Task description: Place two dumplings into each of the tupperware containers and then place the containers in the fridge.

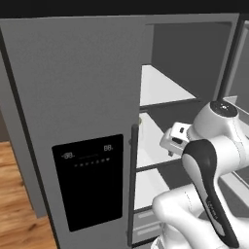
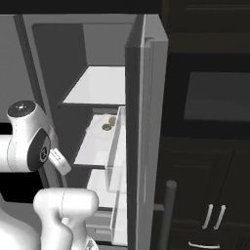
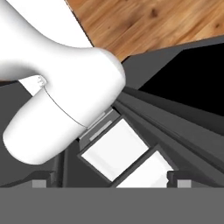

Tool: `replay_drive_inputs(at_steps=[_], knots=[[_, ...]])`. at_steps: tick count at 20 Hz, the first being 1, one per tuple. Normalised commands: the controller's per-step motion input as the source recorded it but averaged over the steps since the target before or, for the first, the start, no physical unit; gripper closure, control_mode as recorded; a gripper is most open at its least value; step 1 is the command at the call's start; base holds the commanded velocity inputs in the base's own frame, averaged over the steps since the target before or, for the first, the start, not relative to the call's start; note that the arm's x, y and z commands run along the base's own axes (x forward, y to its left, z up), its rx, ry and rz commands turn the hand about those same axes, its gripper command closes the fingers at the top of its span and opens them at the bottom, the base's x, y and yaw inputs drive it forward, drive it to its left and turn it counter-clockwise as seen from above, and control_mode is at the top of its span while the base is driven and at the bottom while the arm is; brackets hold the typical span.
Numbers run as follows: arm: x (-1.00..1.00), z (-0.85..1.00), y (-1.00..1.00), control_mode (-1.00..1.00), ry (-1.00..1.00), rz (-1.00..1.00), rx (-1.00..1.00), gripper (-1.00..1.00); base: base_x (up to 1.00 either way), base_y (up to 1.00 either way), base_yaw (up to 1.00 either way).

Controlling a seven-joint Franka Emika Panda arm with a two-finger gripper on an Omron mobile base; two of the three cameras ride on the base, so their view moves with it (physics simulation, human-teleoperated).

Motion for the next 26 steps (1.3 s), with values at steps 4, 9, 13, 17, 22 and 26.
replay_drive_inputs(at_steps=[4, 9, 13, 17, 22, 26], knots=[[0.00, 0.00, 0.00, 1.00, 0.00, 0.00, 0.00, -1.00, -0.46, -0.04, -0.26], [0.00, 0.00, 0.00, 1.00, 0.00, 0.00, 0.00, -1.00, -0.79, -0.11, -0.34], [0.00, 0.00, 0.00, 1.00, 0.00, 0.00, 0.00, -1.00, -0.84, -0.26, -0.36], [0.00, 0.00, 0.00, 1.00, 0.00, 0.00, 0.00, -1.00, -0.82, -0.41, -0.29], [0.00, 0.00, 0.00, 1.00, 0.00, 0.00, 0.00, -1.00, -0.75, -0.60, -0.29], [0.00, 0.00, 0.00, 1.00, 0.00, 0.00, 0.00, -1.00, -0.76, -0.91, -0.13]])
